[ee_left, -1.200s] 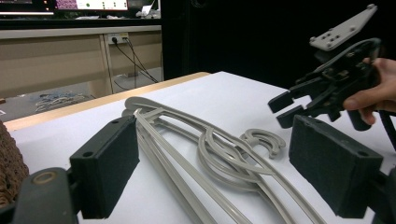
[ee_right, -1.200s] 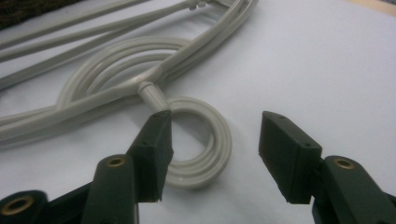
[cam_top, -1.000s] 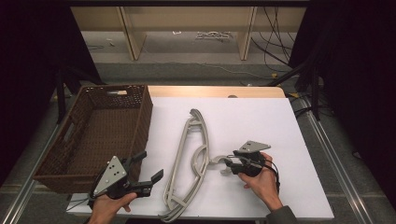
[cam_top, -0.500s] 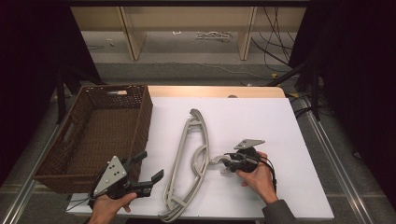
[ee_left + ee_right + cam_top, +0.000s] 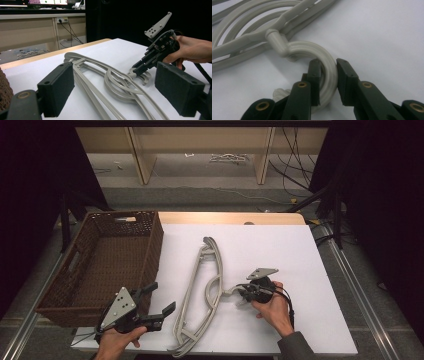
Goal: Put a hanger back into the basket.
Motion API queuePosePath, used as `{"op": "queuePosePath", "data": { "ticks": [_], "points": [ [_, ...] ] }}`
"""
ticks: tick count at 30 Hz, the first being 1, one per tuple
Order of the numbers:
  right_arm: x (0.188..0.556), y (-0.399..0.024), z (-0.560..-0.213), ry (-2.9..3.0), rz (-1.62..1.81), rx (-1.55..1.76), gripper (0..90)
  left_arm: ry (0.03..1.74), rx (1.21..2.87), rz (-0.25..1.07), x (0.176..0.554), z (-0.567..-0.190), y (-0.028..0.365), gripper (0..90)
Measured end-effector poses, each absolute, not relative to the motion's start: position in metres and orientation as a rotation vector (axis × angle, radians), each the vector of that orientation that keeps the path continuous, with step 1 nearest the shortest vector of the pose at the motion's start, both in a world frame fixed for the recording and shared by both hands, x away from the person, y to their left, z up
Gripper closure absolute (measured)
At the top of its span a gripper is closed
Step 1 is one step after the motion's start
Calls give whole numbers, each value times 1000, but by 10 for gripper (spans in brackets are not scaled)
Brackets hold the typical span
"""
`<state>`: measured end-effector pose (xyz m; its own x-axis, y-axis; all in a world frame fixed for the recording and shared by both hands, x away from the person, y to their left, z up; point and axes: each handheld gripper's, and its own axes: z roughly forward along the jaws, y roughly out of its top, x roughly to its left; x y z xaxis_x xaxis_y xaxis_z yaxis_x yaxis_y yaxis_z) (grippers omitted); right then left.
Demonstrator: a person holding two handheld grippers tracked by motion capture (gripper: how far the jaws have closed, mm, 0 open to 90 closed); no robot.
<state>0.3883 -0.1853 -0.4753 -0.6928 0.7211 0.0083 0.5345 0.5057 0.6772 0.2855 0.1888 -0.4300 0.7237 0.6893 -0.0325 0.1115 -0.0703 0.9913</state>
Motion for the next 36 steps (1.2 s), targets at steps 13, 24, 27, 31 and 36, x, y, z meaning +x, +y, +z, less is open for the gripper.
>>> {"op": "queuePosePath", "data": {
  "ticks": [13,24,27,31,36],
  "points": [
    [385,-183,-458,2459,928,964,743,654,1618,544,287,-430,181,160],
    [382,-175,-436,2444,921,937,745,601,1876,486,306,-423,112,197],
    [383,-175,-435,2437,932,928,746,588,1962,465,314,-423,93,245],
    [381,-173,-430,2435,920,963,747,611,2049,406,322,-426,71,276],
    [379,-171,-423,2423,916,951,752,658,2127,399,333,-432,60,334]
  ]
}}
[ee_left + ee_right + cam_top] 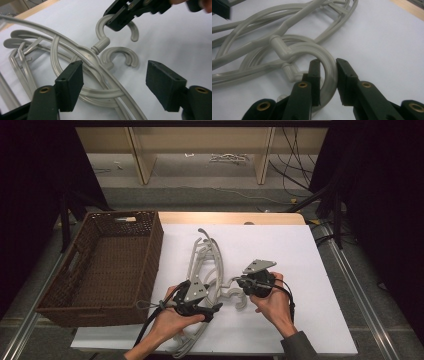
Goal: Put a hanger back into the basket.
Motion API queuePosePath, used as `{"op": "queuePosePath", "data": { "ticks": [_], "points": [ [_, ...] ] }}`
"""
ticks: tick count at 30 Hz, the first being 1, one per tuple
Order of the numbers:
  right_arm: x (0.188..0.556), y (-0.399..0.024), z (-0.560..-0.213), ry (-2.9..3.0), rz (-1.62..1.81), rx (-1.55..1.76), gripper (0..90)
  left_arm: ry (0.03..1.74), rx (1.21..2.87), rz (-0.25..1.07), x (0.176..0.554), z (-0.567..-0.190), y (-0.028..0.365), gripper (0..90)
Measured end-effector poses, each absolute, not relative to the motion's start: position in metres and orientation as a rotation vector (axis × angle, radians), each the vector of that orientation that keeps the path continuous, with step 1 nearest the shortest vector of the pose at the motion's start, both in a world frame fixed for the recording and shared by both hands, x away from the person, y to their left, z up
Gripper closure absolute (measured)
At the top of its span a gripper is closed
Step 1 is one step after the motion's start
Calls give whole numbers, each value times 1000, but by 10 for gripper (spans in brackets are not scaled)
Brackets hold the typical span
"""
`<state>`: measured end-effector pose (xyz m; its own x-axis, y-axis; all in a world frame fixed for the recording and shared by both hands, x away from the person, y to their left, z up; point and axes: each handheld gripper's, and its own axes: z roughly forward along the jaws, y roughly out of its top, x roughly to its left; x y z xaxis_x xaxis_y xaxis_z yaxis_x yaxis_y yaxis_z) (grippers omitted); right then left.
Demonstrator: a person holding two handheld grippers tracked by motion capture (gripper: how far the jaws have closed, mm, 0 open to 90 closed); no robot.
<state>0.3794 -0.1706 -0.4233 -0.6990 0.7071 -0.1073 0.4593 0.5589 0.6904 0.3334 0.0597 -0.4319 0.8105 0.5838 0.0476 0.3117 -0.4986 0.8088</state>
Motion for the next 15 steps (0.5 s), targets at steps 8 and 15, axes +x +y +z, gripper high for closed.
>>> {"op": "queuePosePath", "data": {
  "ticks": [8,15],
  "points": [
    [378,-170,-419,2422,908,939,753,711,2145,370,343,-438,52,378],
    [378,-169,-417,2430,907,929,755,742,2150,296,351,-442,45,383]
  ]
}}
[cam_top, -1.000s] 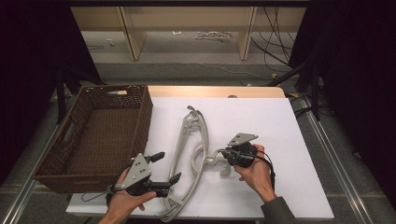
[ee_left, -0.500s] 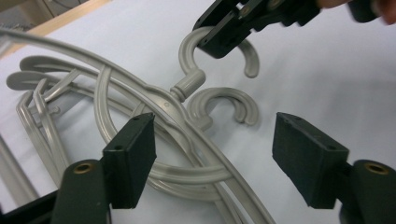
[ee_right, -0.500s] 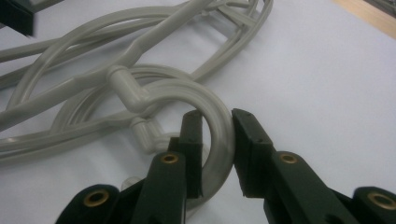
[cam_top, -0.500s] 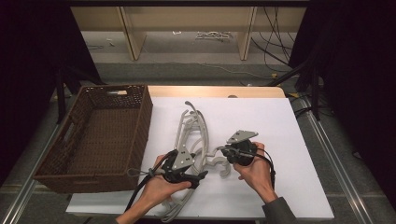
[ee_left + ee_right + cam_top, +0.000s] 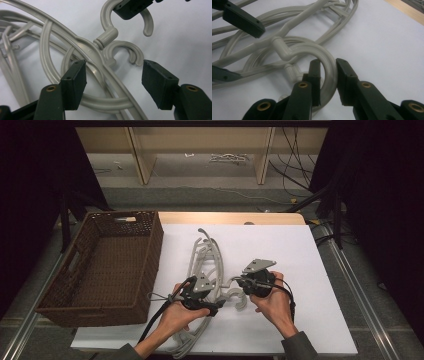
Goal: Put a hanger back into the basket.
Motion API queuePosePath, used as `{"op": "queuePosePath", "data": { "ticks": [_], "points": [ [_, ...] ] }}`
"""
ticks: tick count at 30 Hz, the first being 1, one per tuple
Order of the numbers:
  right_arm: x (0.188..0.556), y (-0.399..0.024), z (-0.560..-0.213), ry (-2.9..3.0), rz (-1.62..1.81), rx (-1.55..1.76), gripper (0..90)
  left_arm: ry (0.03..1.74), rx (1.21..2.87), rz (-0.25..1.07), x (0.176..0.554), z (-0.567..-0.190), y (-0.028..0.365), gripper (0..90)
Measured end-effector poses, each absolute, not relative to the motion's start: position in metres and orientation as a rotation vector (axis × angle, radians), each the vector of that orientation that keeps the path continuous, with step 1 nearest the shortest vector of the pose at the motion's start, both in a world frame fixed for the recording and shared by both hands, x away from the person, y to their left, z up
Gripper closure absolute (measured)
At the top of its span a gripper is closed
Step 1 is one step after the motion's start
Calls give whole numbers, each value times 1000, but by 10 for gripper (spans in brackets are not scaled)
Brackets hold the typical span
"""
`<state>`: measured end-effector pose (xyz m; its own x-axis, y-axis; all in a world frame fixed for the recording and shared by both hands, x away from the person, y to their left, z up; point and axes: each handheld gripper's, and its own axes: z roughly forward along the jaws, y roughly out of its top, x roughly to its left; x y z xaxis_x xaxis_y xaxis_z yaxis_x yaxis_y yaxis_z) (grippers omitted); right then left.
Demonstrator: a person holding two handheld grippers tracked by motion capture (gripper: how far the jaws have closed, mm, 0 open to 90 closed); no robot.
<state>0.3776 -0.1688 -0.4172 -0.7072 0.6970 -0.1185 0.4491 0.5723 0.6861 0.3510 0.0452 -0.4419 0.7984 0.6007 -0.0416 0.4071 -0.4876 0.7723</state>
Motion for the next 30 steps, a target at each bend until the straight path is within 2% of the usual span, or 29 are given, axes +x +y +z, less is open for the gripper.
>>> {"op": "queuePosePath", "data": {
  "ticks": [2,8,14,15,17,21,23,26,29,30],
  "points": [
    [377,-168,-416,2435,909,919,756,740,2168,281,352,-443,42,414],
    [375,-168,-413,2435,912,912,758,737,2203,267,357,-446,42,601],
    [373,-168,-407,2426,938,897,759,832,2104,111,364,-441,52,669],
    [372,-168,-405,2423,937,890,759,897,2019,11,368,-440,59,686],
    [370,-168,-400,2419,967,891,756,934,1963,-50,369,-438,65,713],
    [367,-168,-392,2412,1008,916,752,946,1936,-64,367,-433,68,729],
    [363,-168,-383,2405,1061,906,737,981,1866,-136,365,-428,72,743],
    [359,-170,-371,2398,1126,874,729,982,1831,-152,362,-421,75,754],
    [352,-170,-359,2381,1184,888,650,970,1814,-174,359,-416,76,765],
    [352,-170,-359,2381,1184,888,650,972,1802,-181,358,-414,76,765]
  ]
}}
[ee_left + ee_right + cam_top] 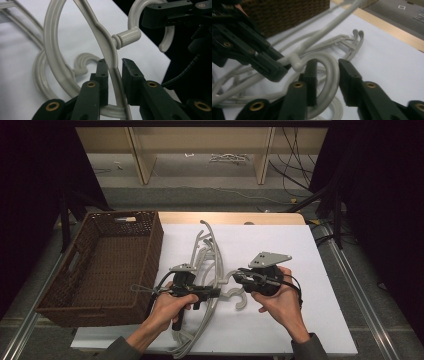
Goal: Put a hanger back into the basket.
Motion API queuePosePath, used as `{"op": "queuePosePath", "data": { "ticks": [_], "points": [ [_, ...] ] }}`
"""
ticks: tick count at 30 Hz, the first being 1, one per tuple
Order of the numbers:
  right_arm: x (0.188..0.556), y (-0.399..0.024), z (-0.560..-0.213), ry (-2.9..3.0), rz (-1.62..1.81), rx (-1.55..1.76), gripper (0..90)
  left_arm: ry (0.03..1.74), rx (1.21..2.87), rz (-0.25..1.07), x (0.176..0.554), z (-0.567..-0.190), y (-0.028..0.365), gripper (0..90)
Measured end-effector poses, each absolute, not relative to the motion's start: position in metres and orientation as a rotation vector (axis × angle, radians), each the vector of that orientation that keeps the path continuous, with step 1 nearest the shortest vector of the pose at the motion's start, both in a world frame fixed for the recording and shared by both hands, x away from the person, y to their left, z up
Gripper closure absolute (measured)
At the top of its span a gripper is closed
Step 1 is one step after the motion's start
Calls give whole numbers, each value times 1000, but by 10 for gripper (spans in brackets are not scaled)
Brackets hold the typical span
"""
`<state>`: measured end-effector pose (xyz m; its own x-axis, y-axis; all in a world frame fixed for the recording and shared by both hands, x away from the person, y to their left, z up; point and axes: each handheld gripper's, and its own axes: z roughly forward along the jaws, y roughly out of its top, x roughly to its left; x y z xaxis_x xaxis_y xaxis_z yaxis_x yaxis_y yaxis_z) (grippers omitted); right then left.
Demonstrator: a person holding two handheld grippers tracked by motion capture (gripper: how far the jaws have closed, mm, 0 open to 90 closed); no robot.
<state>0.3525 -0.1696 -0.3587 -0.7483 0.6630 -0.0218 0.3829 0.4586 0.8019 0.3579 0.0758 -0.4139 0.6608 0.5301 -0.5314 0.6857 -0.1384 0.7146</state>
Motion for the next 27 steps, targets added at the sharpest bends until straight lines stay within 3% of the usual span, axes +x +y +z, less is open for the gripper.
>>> {"op": "queuePosePath", "data": {
  "ticks": [8,13,27],
  "points": [
    [338,-169,-332,2304,1317,910,423,1046,1750,-237,369,-409,86,770],
    [336,-175,-323,2234,1394,936,338,1078,1717,-238,375,-399,93,780],
    [331,-187,-316,2167,1479,915,276,1056,1649,-248,382,-366,110,820]
  ]
}}
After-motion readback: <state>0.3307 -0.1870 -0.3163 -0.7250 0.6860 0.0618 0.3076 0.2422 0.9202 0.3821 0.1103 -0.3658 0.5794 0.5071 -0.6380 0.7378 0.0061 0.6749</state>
